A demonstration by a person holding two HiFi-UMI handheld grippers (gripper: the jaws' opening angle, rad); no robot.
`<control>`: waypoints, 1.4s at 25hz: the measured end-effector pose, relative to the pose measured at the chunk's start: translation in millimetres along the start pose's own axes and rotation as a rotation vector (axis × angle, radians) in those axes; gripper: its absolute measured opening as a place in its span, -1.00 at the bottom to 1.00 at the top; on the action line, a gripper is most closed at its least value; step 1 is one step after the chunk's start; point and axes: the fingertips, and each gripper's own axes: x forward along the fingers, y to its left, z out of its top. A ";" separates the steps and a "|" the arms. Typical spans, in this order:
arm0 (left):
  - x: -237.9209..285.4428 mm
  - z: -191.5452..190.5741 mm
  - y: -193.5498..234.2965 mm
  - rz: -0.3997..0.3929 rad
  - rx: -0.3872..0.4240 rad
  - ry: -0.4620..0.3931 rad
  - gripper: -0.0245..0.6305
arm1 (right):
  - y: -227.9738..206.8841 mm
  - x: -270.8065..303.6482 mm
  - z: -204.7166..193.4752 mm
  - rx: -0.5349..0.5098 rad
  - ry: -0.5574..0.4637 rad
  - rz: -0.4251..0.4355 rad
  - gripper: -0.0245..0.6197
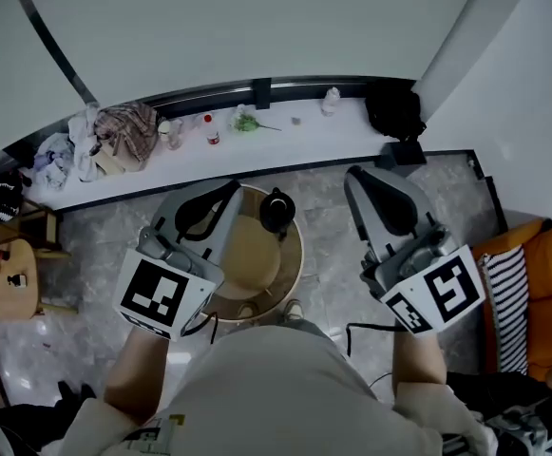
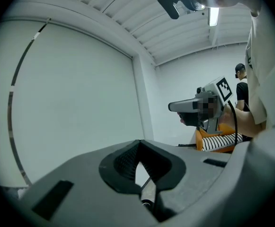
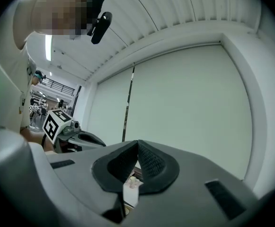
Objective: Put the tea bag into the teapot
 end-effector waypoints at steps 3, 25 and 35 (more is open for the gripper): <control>-6.9 6.0 -7.9 -0.004 -0.017 -0.029 -0.90 | 6.8 -11.3 2.8 0.013 0.002 0.020 -0.90; -11.5 -30.2 -26.3 0.014 -0.046 0.049 -0.90 | 21.9 -31.1 -33.7 0.039 0.083 0.068 -0.90; -7.9 -31.3 -27.8 -0.007 -0.044 0.063 -0.90 | 19.0 -27.6 -34.8 0.033 0.098 0.058 -0.90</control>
